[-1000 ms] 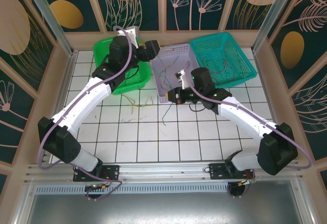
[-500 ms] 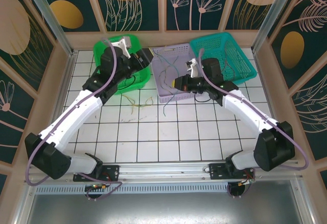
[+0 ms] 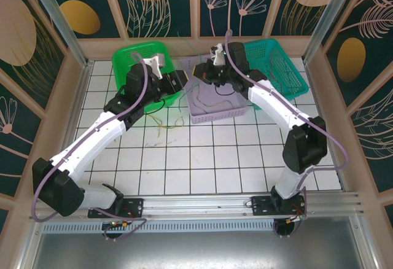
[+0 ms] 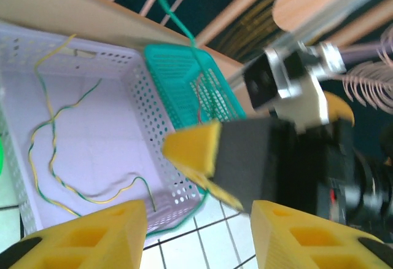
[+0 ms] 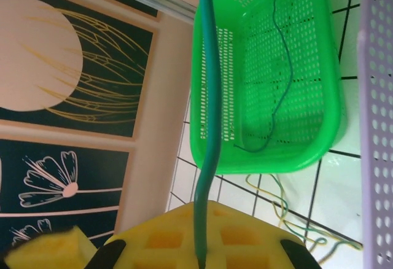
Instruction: Untangle the cables
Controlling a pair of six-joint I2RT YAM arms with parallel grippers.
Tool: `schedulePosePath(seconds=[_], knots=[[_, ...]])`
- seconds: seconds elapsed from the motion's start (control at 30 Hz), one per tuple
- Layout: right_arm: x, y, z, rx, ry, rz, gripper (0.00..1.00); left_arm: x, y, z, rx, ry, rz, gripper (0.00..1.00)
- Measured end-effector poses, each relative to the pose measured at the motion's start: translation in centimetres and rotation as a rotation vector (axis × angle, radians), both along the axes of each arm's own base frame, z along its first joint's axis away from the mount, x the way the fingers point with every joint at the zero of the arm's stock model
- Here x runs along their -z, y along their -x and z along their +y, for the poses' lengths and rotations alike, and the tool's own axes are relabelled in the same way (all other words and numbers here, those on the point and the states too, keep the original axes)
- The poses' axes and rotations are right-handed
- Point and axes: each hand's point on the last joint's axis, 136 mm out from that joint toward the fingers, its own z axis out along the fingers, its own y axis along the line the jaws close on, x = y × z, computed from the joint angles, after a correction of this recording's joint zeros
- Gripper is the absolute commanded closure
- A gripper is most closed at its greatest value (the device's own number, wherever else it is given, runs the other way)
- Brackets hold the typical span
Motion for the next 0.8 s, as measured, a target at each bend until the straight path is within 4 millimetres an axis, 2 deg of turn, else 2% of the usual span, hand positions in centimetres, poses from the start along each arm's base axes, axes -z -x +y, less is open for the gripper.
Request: schedulePosePath(seconds=[0.1,0.2,0.4,0.53,0.6,0.67,0.73,0.8], knots=[[-0.7,-1.0,0.8,0.006,-0.006,0.031,1.00,2.3,0.7,-0.3,0.076,-0.112,-0.067,0.42],[-1.2,-1.0,1.3,-0.009,-0.006,0.063,1.00,4.1,1.1,-0.4,0.131,-0.217,-0.115,0.41],[-1.2,0.6,2.3,-0.048,0.008,0.117,1.00,4.4,0.5,-0.3,0.156,-0.338,-0.227,0.34],[-0.6,1.8,3.1,-0.069,0.023,0.153,1.00,3.9,-0.1,-0.3,0.150,-0.408,-0.291,0.34],[-0.5,2.2,3.5,-0.076,0.023,0.160,1.00,3.9,-0.1,-0.7,0.158,-0.440,-0.318,0.42],[-0.5,2.4,3.7,-0.082,0.023,0.165,1.00,4.1,0.1,-1.1,0.174,-0.472,-0.342,0.59],[-0.5,2.5,3.8,-0.083,0.019,0.172,1.00,4.4,0.1,-1.5,0.187,-0.496,-0.351,0.82],[-0.5,2.5,3.8,-0.080,0.017,0.179,1.00,4.7,-0.1,-1.6,0.186,-0.512,-0.350,1.00]])
